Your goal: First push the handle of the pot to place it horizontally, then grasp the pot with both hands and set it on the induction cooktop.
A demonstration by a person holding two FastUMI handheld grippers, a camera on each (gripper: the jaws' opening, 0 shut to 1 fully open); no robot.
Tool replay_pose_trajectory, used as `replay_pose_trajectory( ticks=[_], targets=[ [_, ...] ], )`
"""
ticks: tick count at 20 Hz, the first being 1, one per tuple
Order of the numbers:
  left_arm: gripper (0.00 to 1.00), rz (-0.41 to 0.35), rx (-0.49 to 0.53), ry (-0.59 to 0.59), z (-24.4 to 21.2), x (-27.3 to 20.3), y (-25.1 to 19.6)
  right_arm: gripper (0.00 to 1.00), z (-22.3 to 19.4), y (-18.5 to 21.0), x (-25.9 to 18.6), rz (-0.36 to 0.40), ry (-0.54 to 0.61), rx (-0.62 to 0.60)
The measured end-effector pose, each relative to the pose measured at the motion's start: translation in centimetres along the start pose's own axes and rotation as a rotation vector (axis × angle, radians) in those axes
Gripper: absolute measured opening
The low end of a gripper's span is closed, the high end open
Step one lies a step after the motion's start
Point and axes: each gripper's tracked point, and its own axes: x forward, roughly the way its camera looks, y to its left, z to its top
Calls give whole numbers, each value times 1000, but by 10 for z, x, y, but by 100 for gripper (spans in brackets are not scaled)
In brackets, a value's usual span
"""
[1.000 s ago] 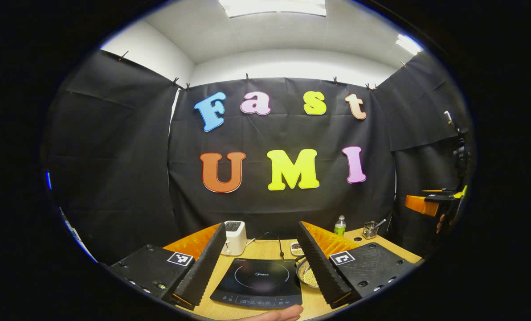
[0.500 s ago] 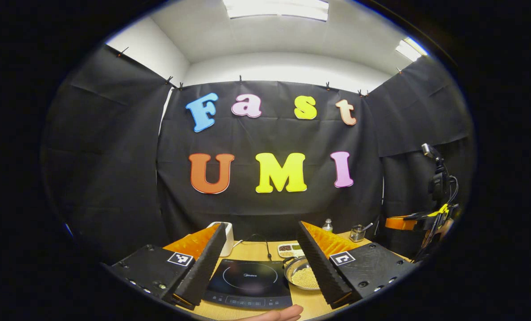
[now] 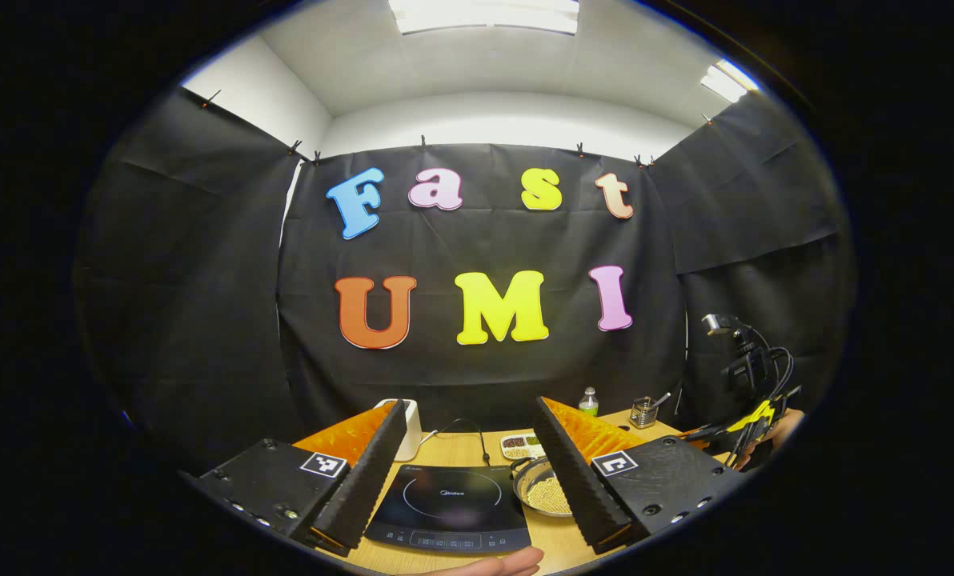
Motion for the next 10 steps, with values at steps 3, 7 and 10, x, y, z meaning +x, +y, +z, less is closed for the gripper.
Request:
replay_pose_trajectory(
  ticks=[3, 7, 10],
  targets=[
    [95, 10, 5, 2, -2, 1, 3, 4, -29, 12, 16, 10, 62, -45],
    [96, 21, 0, 15, -7, 1, 11, 4, -55, 13, 31, -4, 127, -87],
    [96, 35, -10, 7, -3, -2, 17, 4, -77, 19, 40, 3, 179, -95]
  ],
)
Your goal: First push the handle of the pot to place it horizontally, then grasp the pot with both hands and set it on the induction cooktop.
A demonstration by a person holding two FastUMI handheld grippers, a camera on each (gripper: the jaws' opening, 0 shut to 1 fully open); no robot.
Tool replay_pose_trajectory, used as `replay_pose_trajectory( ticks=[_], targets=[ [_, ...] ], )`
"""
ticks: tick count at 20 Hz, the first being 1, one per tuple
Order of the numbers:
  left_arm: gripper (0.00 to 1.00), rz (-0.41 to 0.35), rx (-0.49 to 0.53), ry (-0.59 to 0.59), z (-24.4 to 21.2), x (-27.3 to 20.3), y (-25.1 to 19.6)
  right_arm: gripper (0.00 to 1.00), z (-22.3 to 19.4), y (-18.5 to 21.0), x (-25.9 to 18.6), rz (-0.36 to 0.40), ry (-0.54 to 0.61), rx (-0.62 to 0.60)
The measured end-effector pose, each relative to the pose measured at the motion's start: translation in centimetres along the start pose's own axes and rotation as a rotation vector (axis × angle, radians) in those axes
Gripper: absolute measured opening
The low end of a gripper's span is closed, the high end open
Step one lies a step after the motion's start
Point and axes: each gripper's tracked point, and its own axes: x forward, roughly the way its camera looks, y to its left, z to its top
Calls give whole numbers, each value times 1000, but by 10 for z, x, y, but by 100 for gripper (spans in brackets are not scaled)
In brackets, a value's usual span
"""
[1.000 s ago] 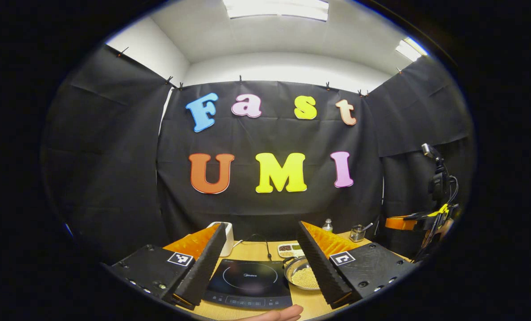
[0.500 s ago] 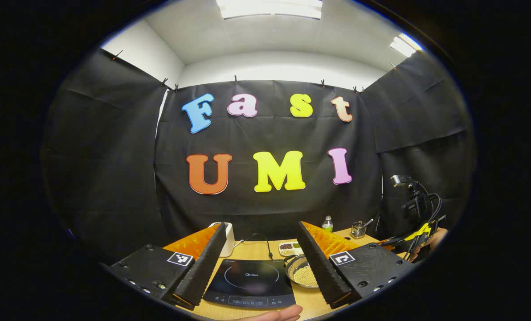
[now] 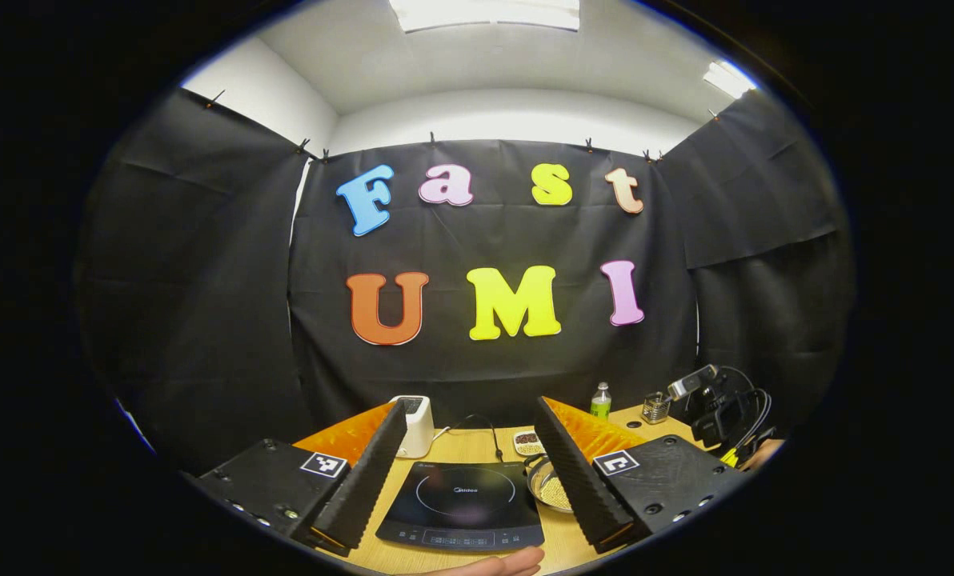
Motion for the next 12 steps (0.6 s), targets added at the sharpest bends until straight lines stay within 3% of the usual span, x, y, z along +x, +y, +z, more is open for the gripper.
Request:
replay_pose_trajectory(
  ticks=[9, 11, 12],
  targets=[
    [96, -9, 5, 6, -1, -3, -2, 4, -55, -1, 33, 41, 116, 34],
    [96, -10, -2, 8, -1, -3, -3, 0, -59, -11, 40, 20, 119, 30],
    [96, -13, -8, 10, -1, -3, -4, 4, -60, -16, 43, 8, 121, 30]
  ],
)
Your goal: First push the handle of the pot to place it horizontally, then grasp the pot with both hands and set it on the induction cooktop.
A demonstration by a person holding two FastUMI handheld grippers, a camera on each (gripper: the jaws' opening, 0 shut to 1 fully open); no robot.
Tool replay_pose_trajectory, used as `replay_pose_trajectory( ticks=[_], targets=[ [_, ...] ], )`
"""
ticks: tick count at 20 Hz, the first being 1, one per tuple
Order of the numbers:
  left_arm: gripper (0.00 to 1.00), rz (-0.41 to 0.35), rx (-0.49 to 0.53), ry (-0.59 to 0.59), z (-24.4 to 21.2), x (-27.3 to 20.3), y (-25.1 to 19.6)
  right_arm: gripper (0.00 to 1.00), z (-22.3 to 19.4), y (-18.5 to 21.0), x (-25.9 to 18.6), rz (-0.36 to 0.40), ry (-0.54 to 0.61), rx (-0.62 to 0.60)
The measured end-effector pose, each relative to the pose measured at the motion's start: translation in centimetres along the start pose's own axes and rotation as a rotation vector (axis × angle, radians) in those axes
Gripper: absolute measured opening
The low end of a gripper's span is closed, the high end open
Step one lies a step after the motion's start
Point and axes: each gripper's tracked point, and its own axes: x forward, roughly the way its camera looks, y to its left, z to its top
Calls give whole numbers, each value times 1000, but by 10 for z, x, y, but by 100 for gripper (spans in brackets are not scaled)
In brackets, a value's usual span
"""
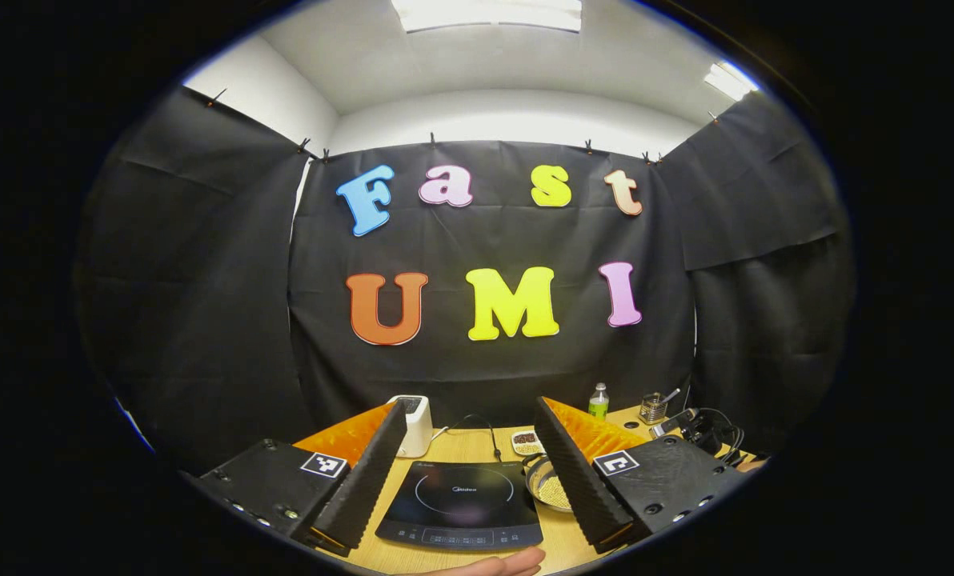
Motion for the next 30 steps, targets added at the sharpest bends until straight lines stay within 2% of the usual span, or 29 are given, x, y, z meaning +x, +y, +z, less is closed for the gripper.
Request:
replay_pose_trajectory(
  ticks=[5, 6, 9, 11, 13, 14, 15, 16, 17, 20, 21, 22, 24, 25, 26, 27, 30],
  targets=[
    [96, -7, 7, -4, 2, -3, -2, 0, -1, -7, 2, 5, 5, 21],
    [96, -8, 9, -1, 0, -4, -4, 4, 0, -9, 2, 4, 3, 20],
    [96, -7, 11, 2, -2, -5, -3, 4, 1, -16, 3, -2, 1, 17],
    [96, 11, 23, 4, -4, -4, 2, 1, 1, -20, 3, -6, 1, 17],
    [95, 53, 27, 7, -5, -7, 11, 4, 3, -29, 3, -18, -8, 27],
    [96, 56, 24, 11, -6, -6, 9, 1, 4, -33, 4, -19, -12, 39],
    [96, 47, 18, 14, -6, -4, 7, 4, 5, -37, 6, -21, -14, 52],
    [95, 39, 10, 19, -8, -4, 5, 1, 7, -42, 7, -25, -17, 63],
    [95, 31, 4, 22, -9, -4, 5, 4, 8, -48, 7, -33, -21, 72],
    [96, 6, -2, 15, -10, -3, 2, 4, 16, -60, 9, -44, -52, 99],
    [96, 1, -1, 19, -11, -2, 2, 1, 18, -62, 9, -43, -58, 111],
    [95, -3, 3, 18, -11, -2, 1, 4, 21, -65, 10, -44, -63, 120],
    [95, -5, 2, 11, -8, -2, -1, 0, 25, -71, 11, -59, -74, 117],
    [96, -7, -4, 9, -8, -1, -2, 4, 28, -74, 12, -65, -80, 118],
    [96, -12, -8, 6, -8, -2, -3, 0, 29, -77, 13, -72, -82, 122],
    [96, -14, -9, 7, -8, -1, -4, 4, 32, -80, 15, -76, -85, 126],
    [96, -16, -9, 9, -10, 2, -5, 4, 38, -91, 20, -88, -92, 144]
  ],
)
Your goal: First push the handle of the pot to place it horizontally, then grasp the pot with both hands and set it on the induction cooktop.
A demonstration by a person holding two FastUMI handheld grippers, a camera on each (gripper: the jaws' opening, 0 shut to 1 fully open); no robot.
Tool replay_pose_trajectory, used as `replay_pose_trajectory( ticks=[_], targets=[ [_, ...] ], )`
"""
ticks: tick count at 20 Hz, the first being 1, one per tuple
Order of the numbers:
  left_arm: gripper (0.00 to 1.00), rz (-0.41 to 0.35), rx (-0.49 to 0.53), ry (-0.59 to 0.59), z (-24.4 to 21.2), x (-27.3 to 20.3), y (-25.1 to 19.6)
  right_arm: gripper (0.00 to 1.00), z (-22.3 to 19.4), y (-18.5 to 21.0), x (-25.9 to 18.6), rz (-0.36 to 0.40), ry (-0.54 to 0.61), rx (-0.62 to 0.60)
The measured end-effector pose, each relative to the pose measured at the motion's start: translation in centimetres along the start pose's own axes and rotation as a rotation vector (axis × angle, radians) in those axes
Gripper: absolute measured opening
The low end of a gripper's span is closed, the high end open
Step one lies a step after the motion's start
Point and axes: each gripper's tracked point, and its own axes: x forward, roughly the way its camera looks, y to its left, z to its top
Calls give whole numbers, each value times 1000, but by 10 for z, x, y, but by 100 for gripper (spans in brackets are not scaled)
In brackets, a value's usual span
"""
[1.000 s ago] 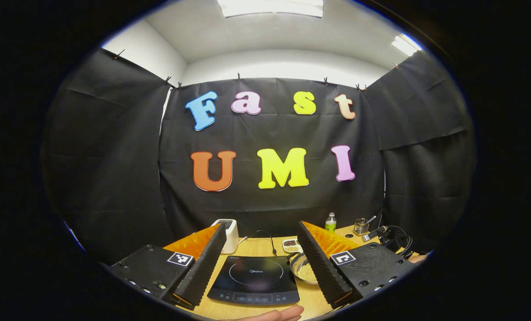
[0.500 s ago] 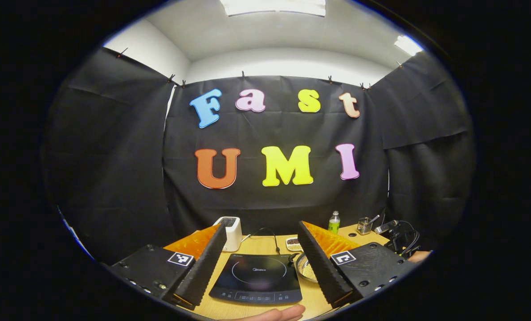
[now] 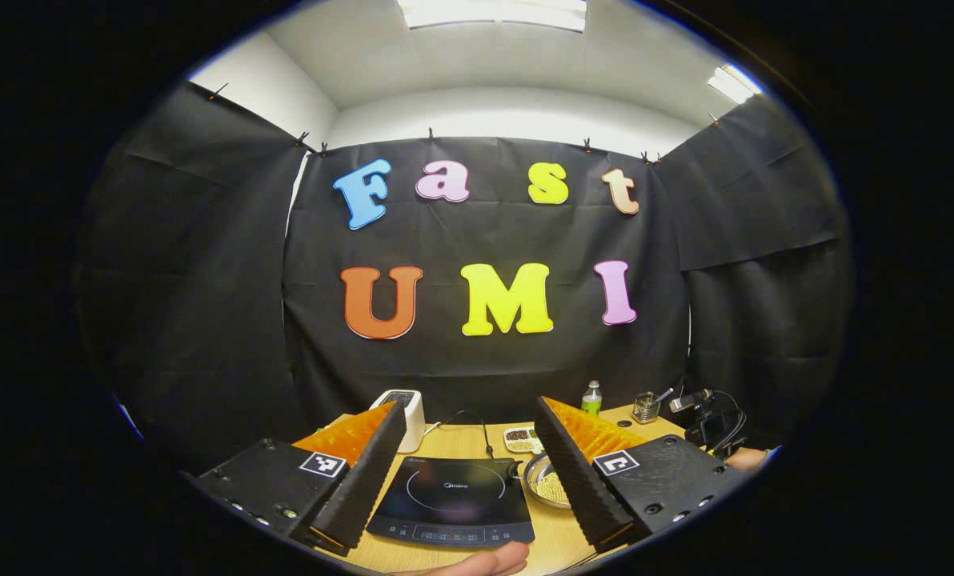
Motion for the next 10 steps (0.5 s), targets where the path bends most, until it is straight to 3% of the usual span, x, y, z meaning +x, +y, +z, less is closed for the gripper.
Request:
replay_pose_trajectory(
  ticks=[6, 10],
  targets=[
    [96, 24, -50, -13, -2, 27, -1, 4, 15, -13, 15, -8, 8, 16],
    [95, 10, -9, 26, -19, 53, -8, 4, 27, -24, 28, -33, 7, -1]
  ],
)
